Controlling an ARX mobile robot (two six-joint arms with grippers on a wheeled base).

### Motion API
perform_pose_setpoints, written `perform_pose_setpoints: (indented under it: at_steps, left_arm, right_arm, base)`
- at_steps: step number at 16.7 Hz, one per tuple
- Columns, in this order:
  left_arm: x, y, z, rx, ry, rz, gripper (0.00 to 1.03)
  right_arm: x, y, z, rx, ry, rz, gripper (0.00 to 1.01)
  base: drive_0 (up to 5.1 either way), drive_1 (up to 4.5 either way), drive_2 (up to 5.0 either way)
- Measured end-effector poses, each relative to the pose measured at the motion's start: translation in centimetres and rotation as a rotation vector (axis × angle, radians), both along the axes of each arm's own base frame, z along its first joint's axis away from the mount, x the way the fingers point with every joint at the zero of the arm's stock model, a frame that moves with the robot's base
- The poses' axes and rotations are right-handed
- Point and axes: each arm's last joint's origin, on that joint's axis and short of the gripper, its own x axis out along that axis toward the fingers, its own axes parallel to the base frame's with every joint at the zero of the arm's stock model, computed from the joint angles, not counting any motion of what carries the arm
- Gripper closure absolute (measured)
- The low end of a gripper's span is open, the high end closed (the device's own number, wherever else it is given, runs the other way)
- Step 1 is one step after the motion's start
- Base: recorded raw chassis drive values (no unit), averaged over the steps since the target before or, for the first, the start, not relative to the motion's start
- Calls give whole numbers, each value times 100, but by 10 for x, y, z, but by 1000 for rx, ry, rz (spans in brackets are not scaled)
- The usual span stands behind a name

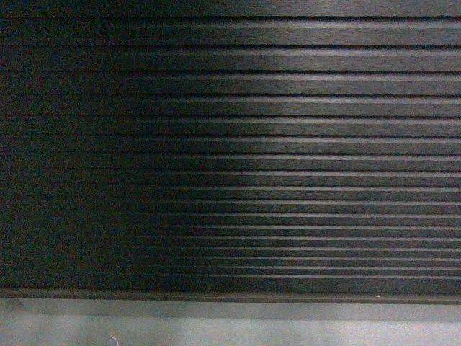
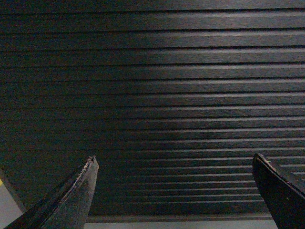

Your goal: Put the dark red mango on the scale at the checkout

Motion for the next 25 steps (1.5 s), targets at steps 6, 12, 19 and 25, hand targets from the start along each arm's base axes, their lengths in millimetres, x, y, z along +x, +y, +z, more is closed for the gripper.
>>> perform_pose_setpoints:
  at_steps: [6, 12, 19, 25]
  left_arm:
    - [0, 0, 0, 0, 0, 0, 5]
    - [0, 0, 0, 0, 3, -3, 5]
    - [0, 0, 0, 0, 1, 2, 5]
    - [0, 0, 0, 0, 0, 1, 5]
  right_arm:
    - [0, 0, 0, 0, 0, 0, 3]
    - [0, 0, 0, 0, 3, 0, 3]
    - [0, 0, 0, 0, 0, 1, 3]
    - [0, 0, 0, 0, 1, 1, 3]
  base:
    - [0, 0, 0]
    - [0, 0, 0]
    - [0, 0, 0]
    - [0, 0, 0]
